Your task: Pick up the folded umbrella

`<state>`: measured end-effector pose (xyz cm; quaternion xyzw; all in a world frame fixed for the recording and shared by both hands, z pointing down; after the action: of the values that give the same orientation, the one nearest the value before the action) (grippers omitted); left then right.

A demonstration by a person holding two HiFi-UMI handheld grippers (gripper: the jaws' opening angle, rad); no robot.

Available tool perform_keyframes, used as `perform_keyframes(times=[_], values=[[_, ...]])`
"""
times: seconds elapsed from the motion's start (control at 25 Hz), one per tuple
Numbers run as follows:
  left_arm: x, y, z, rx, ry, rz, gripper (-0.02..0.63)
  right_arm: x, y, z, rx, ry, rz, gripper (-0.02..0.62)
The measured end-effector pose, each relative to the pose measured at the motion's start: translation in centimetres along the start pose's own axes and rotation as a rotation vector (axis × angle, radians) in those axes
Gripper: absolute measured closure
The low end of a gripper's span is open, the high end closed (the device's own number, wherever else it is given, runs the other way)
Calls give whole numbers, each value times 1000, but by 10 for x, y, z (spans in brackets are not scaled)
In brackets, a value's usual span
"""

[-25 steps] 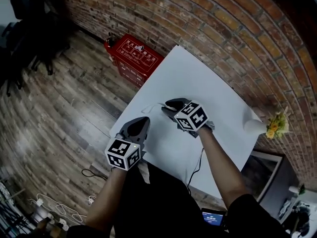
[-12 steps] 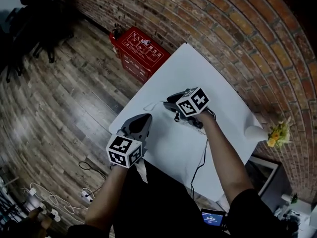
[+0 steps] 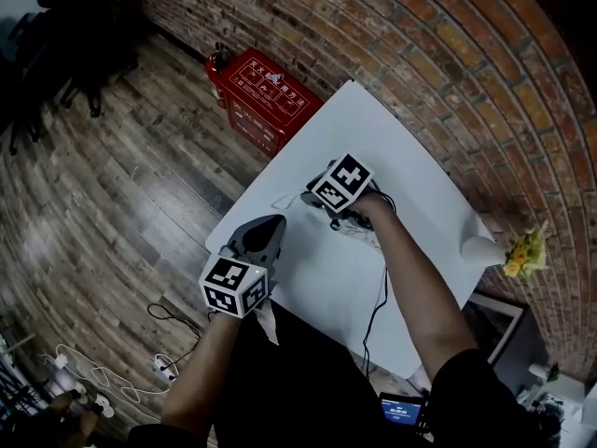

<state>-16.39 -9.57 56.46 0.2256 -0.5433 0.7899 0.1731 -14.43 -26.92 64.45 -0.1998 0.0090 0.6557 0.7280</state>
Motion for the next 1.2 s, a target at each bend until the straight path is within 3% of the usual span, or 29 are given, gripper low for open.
perform_keyframes(times=[0.32,0.52,0.84,1.2], values=[[4,1,-2,6,-10,-10,592,3,5,13,83,-44,-50,487],[7,5,-3,8,-15,-6,591,6,6,17,92,-70,-63,550],[11,11,-7,11,-32,-16,592,16,3,-4,-20,-13,28,567],[0,18,-5,32,-73,12,592,27,-12,-34,-125,-7,109,568]])
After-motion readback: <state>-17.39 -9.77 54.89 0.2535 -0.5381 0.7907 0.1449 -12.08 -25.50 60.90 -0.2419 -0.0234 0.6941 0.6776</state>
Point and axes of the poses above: the fingertips, and each gripper's own axes: z forward along the fingers, x to its left, y out of its top, the point moved 7 cm from there along -z, backward along the fingers, and after that the axes turned 7 degrees about -y, right-handed, at the moved point
